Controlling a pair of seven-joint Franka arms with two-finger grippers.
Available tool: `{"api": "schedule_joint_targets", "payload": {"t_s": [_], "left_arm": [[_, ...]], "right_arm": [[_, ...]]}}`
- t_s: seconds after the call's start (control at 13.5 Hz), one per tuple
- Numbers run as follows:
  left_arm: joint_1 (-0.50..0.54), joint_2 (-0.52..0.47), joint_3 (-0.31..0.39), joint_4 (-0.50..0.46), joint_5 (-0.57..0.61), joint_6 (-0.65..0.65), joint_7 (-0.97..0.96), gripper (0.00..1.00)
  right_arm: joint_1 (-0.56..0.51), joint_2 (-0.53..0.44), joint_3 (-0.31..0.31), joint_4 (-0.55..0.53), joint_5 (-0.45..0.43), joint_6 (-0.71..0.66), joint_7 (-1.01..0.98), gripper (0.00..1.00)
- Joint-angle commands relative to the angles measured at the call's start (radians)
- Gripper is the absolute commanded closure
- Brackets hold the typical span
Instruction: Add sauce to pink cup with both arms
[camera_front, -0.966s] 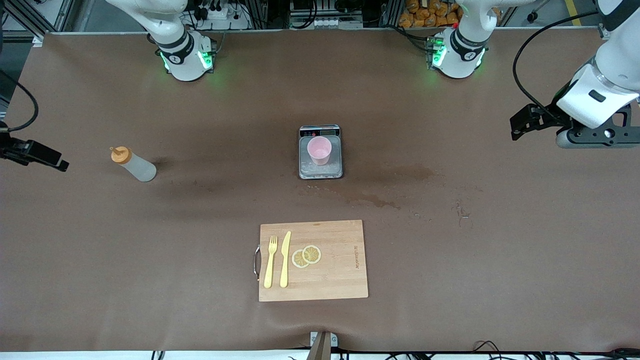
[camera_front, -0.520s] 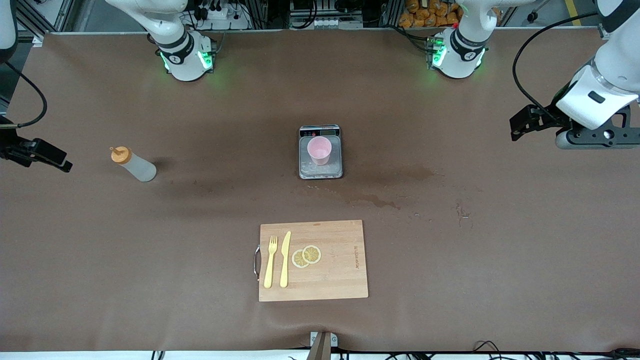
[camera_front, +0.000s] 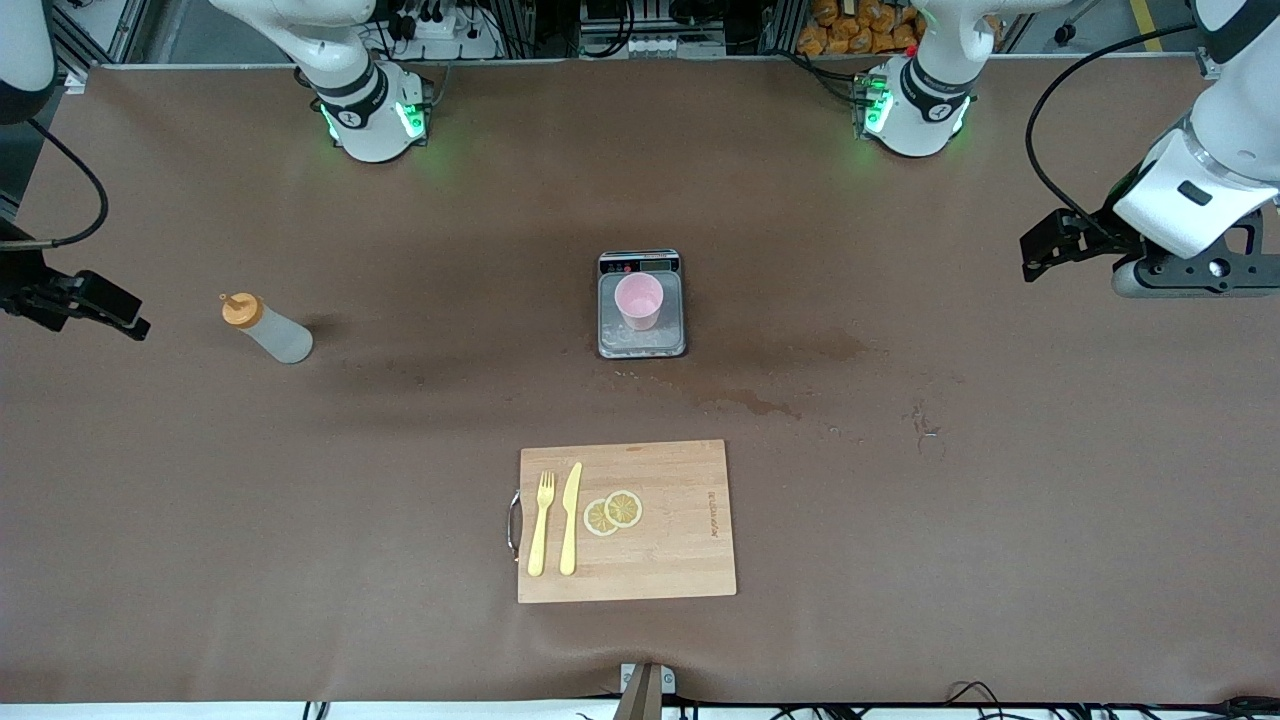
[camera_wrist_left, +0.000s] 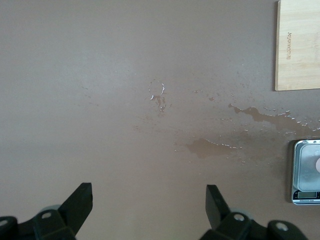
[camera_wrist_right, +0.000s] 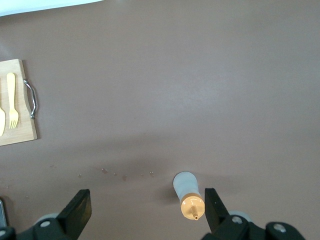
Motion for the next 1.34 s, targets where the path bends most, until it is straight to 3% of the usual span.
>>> {"api": "schedule_joint_targets", "payload": {"t_s": [0.0,1.26], "left_arm": [[0.008,-0.015,0.002,0.002,-0.018,-0.003,0.036,0.00],[0.028,-0.004,0.011,0.028,-0.049,-0.006,0.038,0.00]], "right_arm": [[0.014,-0.040,-0.004,-0.043,-0.027,0.018,0.002,0.00],[0.022,-0.042,-0.005,-0.037,-0.030,0.056,0.005,0.00]]}}
